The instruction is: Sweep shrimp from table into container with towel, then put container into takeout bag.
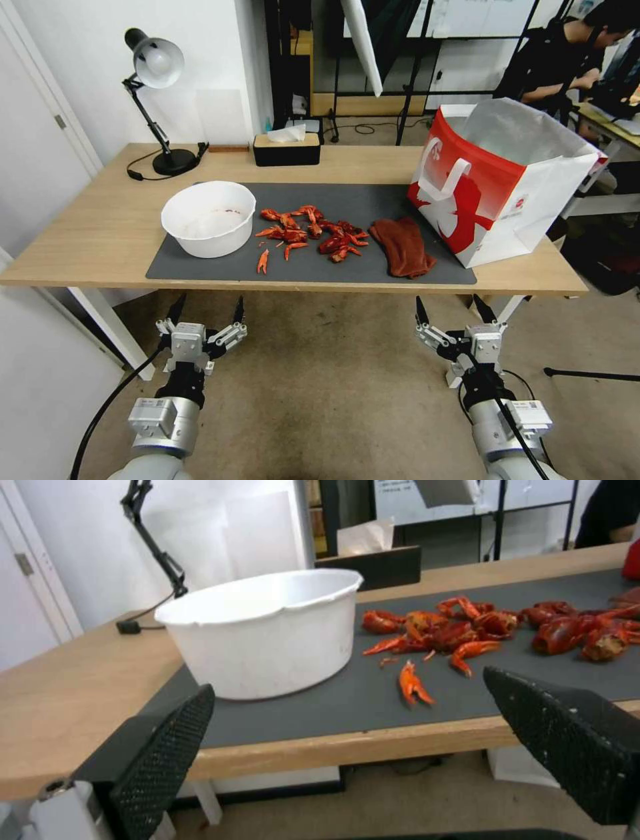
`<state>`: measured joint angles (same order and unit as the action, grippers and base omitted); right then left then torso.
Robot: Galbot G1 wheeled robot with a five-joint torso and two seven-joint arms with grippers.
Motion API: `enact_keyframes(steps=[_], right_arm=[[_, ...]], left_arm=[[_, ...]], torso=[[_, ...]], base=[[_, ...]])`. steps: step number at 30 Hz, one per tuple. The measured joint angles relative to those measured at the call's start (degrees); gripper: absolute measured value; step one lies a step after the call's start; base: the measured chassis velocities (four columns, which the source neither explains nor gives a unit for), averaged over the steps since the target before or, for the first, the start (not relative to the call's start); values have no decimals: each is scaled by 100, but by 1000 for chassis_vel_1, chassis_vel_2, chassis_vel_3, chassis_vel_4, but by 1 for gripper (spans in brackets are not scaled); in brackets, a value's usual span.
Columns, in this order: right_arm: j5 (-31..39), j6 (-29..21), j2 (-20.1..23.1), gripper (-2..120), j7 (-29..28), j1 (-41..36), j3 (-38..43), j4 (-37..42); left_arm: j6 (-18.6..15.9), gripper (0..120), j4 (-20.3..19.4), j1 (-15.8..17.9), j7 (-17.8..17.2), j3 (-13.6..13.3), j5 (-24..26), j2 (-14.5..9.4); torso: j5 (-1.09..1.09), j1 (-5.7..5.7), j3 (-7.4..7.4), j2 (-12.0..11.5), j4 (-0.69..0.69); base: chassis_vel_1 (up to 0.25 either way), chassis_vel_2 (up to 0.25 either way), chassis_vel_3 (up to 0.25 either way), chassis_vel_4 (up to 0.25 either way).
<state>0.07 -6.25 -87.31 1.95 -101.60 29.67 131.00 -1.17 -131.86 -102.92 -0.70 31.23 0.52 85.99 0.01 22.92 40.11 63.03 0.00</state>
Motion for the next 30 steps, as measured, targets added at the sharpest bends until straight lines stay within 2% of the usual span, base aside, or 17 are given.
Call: enact_keyframes(steps=[2, 3, 6, 7, 10, 12, 15, 20, 27, 28, 29, 30], right_arm=[[16, -502, -110, 100, 155, 121, -147, -69], [16, -502, -110, 100, 155, 121, -147, -69], [50, -1206, -264, 100, 383, 297, -352, -166], [50, -1206, -264, 100, 383, 297, -352, -166], [116, -1254, -271, 100, 500, 350, -282, -144], [120, -1251, -267, 100, 507, 353, -266, -133], [126, -1227, -252, 100, 515, 354, -224, -92], [127, -1198, -238, 100, 517, 353, -195, -42], [119, -1172, -234, 100, 516, 352, -194, -37], [104, -1177, -225, 100, 511, 353, -204, -28], [99, -1183, -222, 100, 510, 353, -210, -25], [99, -1183, -222, 100, 510, 353, -210, -25]], left_arm=[[-376, 100, -89, 80, -230, -123, 179, 34], [-376, 100, -89, 80, -230, -123, 179, 34], [-1031, 100, -232, 221, -626, -336, 483, 94], [-1031, 100, -232, 221, -626, -336, 483, 94], [-1699, 100, -382, 352, -1030, -545, 793, 152], [-1812, 100, -408, 375, -1100, -582, 848, 164], [-2270, 100, -505, 473, -1334, -728, 1048, 220], [-2340, 100, -509, 500, -1293, -731, 1042, 272], [-2258, 100, -492, 499, -1246, -672, 998, 272], [-1634, 100, -366, 567, -1205, -525, 903, 210], [-1473, 100, -337, 595, -1205, -480, 875, 192], [-1473, 100, -337, 595, -1205, -480, 875, 192]], torso=[[0, 0, 0, 0, -1], [0, 0, 0, 0, -1], [1, 0, 0, 0, 0], [1, 0, 0, 0, 0], [0, 0, 0, 0, -1], [1, 0, 0, 0, -1], [0, 0, 0, 0, -1], [0, 0, 0, 0, -1], [-1, 0, 0, 0, 0], [-1, 0, 0, 0, 0], [-1, 0, 0, 0, 0], [-1, 0, 0, 0, 0]], base=[[0, 0, 0, 0], [0, 0, 0, 0], [0, 0, 0, 0], [0, 0, 0, 0], [0, 0, 0, 0], [0, 0, 0, 0], [0, 0, 0, 0], [0, 0, 0, 0], [0, 0, 0, 0], [0, 0, 0, 0], [0, 0, 0, 0], [0, 0, 0, 0]])
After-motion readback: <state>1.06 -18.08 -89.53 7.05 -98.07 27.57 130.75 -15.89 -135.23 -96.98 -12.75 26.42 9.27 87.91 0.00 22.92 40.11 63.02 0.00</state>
